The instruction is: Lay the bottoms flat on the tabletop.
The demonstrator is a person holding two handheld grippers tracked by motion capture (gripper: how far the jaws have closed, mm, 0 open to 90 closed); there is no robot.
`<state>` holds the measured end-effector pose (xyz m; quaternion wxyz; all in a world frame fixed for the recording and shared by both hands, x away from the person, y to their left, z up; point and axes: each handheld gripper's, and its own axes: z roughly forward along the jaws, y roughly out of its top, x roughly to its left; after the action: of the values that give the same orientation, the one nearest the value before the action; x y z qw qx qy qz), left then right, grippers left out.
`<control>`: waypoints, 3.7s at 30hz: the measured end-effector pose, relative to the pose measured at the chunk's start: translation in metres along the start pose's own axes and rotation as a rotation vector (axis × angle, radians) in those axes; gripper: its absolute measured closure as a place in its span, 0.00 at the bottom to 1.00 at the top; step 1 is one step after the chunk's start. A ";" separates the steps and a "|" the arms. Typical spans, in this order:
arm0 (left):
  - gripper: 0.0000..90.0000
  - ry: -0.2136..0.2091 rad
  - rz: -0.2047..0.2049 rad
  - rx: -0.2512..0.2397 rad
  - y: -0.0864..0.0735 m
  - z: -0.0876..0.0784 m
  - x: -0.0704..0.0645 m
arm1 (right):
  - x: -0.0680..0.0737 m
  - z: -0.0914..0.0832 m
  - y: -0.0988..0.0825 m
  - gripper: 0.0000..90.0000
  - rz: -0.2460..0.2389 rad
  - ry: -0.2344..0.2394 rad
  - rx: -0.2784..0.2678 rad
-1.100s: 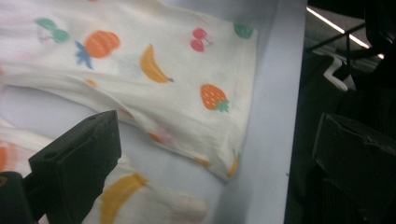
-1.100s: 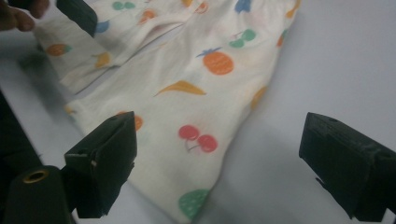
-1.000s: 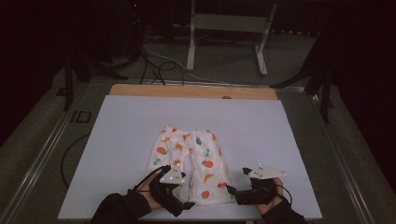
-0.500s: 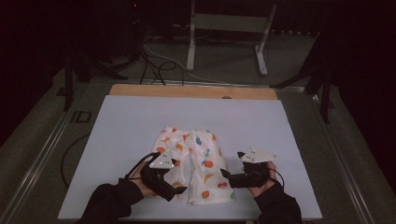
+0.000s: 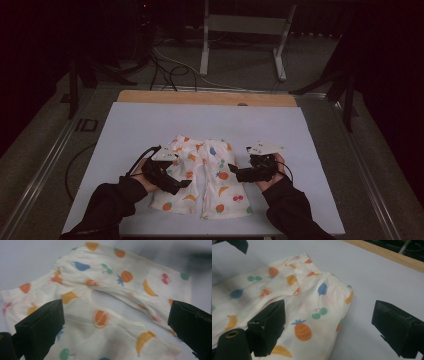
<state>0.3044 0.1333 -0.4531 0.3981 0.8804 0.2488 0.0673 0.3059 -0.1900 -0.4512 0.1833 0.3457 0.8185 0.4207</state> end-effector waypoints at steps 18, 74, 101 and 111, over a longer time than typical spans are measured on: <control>0.02 0.096 -0.088 0.014 0.013 0.014 0.049 | -0.027 0.053 0.039 0.13 0.030 -0.009 0.019; 0.98 0.288 -0.334 0.015 0.014 0.073 0.122 | -0.072 0.140 0.045 0.95 0.156 -0.123 0.207; 0.53 0.359 -0.382 0.017 0.033 0.089 0.146 | -0.098 0.161 0.062 0.53 0.167 -0.149 0.209; 0.05 0.264 -0.378 -0.011 0.041 0.073 0.138 | -0.099 0.147 0.065 0.21 0.207 -0.117 0.186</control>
<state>0.4628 0.1297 -0.4833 0.3724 0.7996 0.4588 0.1074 0.4882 -0.1525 -0.4821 0.1538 0.4676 0.8019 0.3386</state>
